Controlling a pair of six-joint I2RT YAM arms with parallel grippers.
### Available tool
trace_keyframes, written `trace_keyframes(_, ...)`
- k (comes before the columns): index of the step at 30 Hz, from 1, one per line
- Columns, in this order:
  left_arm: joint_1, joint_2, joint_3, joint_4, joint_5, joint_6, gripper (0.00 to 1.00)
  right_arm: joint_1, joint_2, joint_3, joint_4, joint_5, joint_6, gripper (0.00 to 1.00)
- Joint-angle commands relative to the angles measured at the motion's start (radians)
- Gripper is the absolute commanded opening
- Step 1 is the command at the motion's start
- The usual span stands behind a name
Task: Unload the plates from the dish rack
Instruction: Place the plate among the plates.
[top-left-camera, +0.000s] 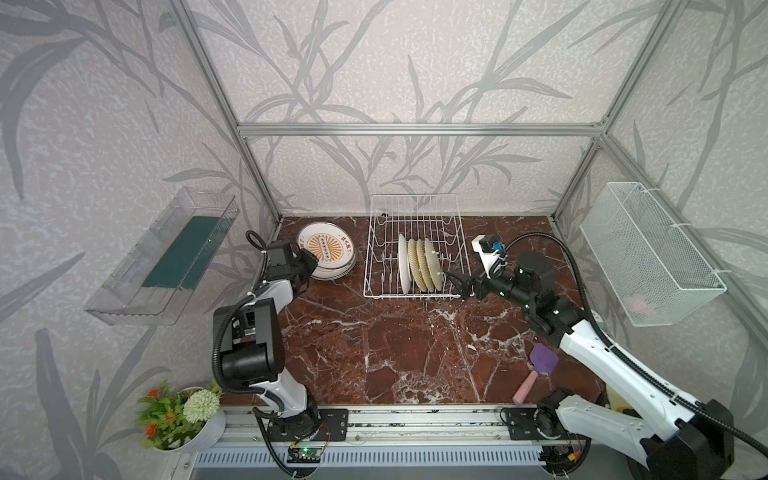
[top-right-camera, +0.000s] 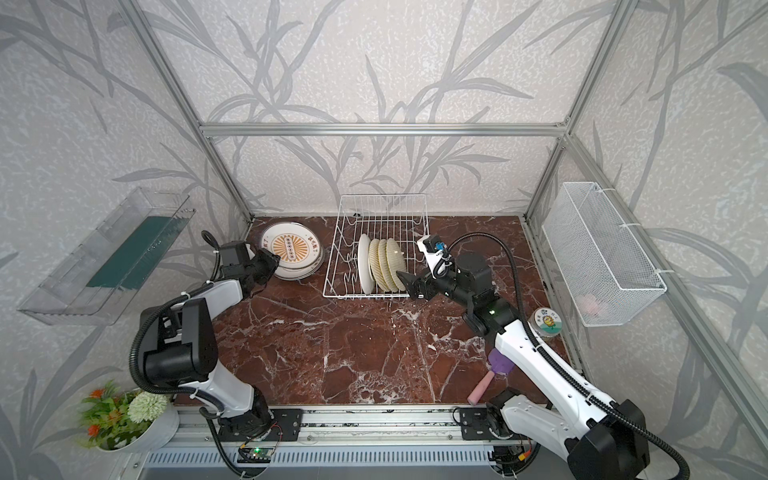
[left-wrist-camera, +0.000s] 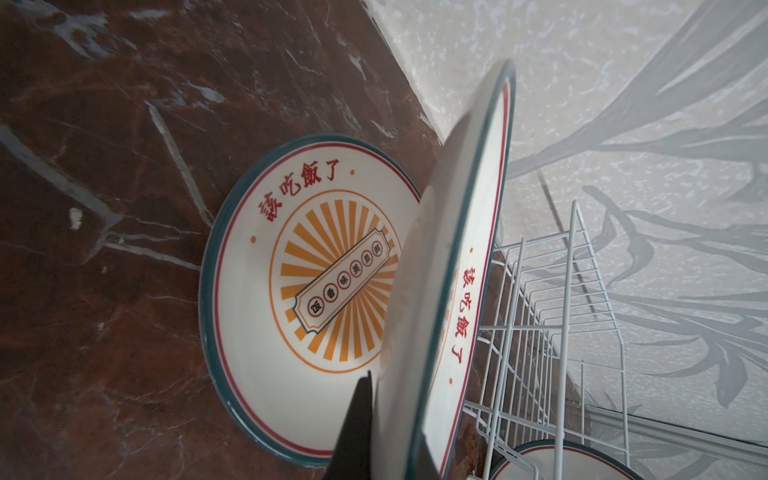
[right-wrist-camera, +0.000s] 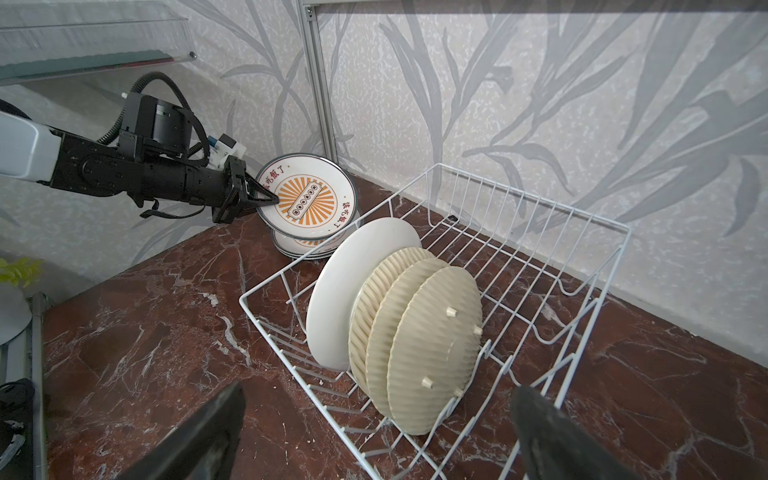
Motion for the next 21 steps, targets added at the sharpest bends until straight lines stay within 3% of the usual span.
trace_keyframes(1, 0.006, 0.023, 0.034, 0.082, 0.028, -0.014, 0.0, 0.005, 0.009, -0.003, 0.031, -0.002, -0.009, 0.99)
trace_keyframes(11, 0.022, 0.084, 0.046, 0.092, 0.024, -0.021, 0.0, 0.006, 0.021, 0.001, 0.031, 0.007, -0.02, 0.99)
trace_keyframes(18, 0.032, 0.106, 0.051, 0.088, 0.03, -0.029, 0.12, 0.005, 0.024, 0.005, 0.028, 0.006, -0.019, 0.99)
trace_keyframes(21, 0.036, 0.112, 0.052, 0.084, 0.042, -0.039, 0.22, 0.005, 0.023, 0.005, 0.028, 0.005, -0.017, 0.99)
